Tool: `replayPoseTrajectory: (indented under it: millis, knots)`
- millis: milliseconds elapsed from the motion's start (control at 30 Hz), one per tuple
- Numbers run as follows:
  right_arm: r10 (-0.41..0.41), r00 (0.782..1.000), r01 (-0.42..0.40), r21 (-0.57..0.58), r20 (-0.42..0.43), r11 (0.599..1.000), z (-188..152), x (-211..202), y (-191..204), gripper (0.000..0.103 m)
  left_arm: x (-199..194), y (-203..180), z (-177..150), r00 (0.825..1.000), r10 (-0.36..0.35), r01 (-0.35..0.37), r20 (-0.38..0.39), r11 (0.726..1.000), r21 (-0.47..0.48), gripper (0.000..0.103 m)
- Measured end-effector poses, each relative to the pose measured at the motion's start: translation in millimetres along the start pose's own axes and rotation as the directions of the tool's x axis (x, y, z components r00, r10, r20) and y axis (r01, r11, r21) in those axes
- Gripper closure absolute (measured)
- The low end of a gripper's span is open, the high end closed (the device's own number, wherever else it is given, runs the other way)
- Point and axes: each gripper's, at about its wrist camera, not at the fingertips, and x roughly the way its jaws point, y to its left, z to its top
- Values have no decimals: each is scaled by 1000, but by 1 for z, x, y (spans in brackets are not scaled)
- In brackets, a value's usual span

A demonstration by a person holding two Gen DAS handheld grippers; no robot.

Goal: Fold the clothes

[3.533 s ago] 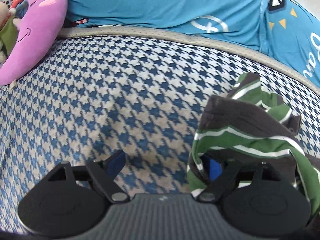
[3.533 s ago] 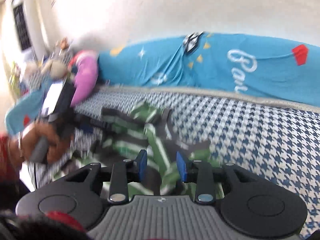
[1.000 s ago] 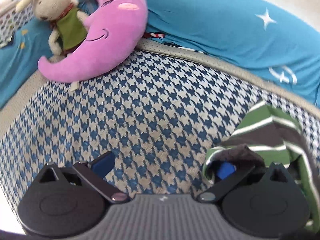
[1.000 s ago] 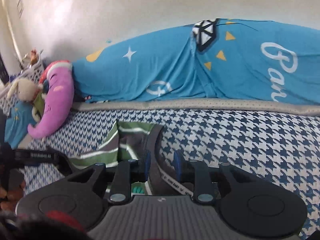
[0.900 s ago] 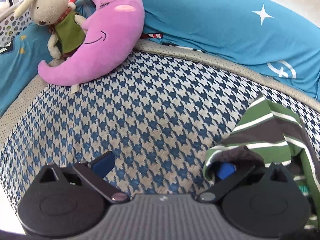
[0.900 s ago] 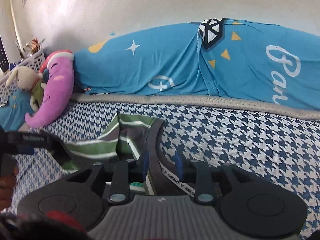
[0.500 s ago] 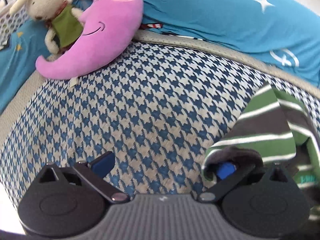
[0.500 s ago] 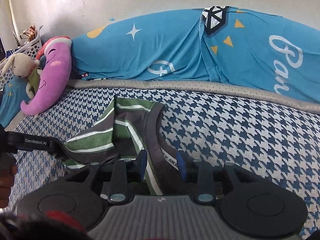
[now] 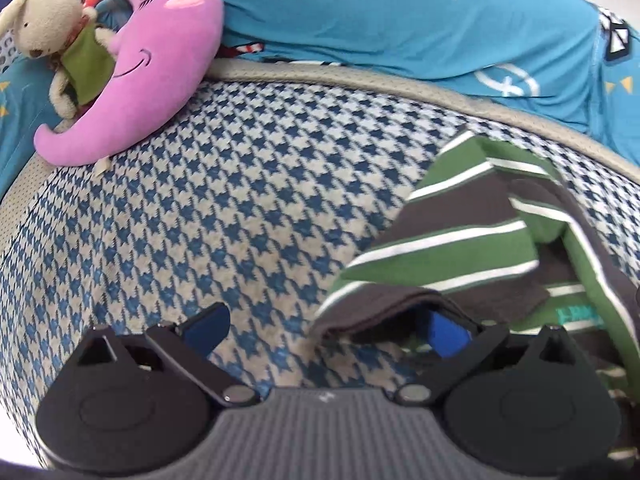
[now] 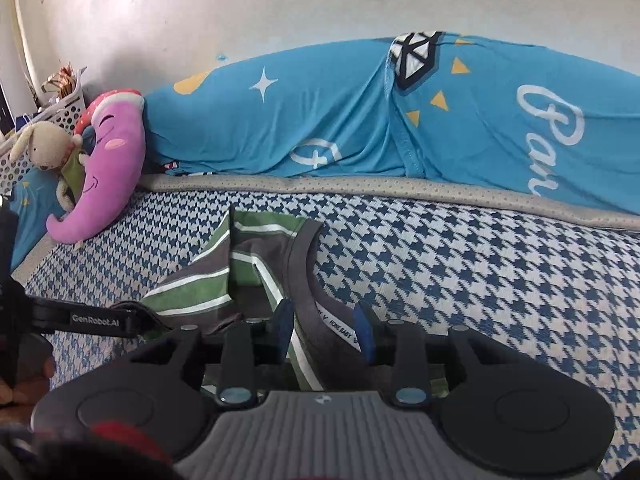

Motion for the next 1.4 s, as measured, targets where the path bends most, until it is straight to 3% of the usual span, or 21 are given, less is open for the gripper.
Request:
replayPoseTrajectory:
  millis: [167,433,600,867,1033,1400]
  knots:
    - [-24,999,23,49,34,999,-1,-32,-12,62,-10,-9,-2,999,1,-2,37,1000,16,0]
    - [-91,995,84,122,49,989,-18,-69,-38,61,-29,-12,-2,996,-30,30,86,1000,-4,0]
    - [-114,993,111,103,27,988,-28,-74,-51,61,-40,-16,-3,993,-42,43,111,999,-6,0]
    - [-54,998,55,87,-8,995,-45,-65,-53,61,-52,-39,-4,986,-101,95,133,994,46,0]
    - [-33,999,36,103,-28,994,-45,-45,-47,61,-45,-57,-3,987,-141,137,81,989,57,0]
    - [-38,997,47,134,-72,990,-43,-10,-48,60,-29,-81,-5,990,-138,135,31,988,76,0]
